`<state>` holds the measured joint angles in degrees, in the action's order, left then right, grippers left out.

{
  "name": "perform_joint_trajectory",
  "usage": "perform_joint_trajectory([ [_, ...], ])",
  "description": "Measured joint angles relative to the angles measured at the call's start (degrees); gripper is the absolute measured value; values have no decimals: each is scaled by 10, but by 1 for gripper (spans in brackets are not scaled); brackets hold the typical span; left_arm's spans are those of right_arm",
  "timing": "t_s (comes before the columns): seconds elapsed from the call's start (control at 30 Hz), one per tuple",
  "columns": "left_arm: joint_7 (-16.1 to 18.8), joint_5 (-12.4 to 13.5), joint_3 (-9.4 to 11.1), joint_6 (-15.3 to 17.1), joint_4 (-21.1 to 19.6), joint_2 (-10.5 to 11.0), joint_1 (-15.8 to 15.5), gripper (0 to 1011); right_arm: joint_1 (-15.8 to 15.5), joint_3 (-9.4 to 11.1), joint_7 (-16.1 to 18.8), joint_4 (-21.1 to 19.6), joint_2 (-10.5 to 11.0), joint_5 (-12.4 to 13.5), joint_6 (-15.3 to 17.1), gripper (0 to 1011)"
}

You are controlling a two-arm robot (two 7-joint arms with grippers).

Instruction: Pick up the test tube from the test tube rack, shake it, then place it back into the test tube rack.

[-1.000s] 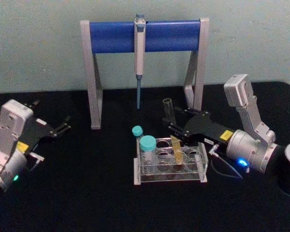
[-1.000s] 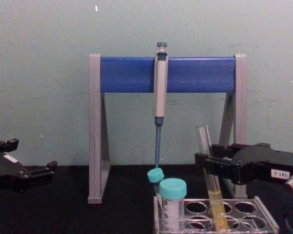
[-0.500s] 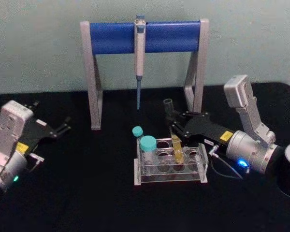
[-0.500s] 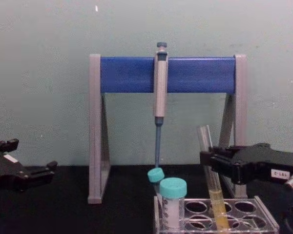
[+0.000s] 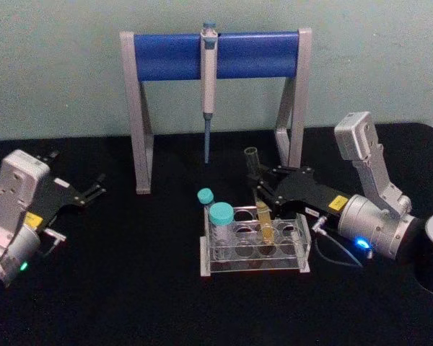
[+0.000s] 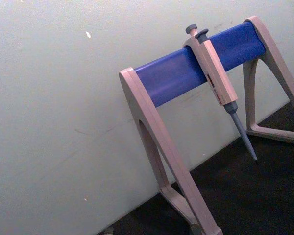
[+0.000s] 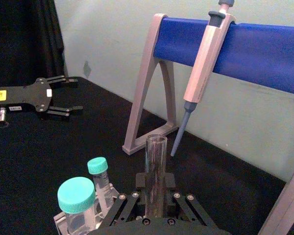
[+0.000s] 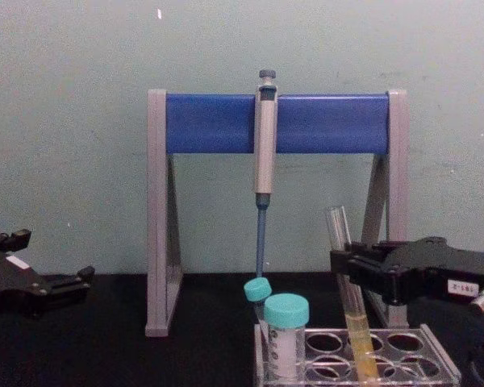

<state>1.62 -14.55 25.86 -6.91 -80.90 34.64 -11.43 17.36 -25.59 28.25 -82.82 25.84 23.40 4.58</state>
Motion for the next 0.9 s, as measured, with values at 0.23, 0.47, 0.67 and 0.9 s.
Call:
perform_joint_trajectory([
  [0.23,0,0,0,0,0,0,0,1001,-1,0,3,0,1,0,-5,220],
  [0.47,0,0,0,0,0,0,0,1001,-11,13,11,-15,3,15,-31,220],
  [0.67,0,0,0,0,0,0,0,1001,-22,35,10,-36,3,37,-56,220],
  [0.9,0,0,0,0,0,0,0,1001,-29,59,11,-51,-2,66,-87,220],
])
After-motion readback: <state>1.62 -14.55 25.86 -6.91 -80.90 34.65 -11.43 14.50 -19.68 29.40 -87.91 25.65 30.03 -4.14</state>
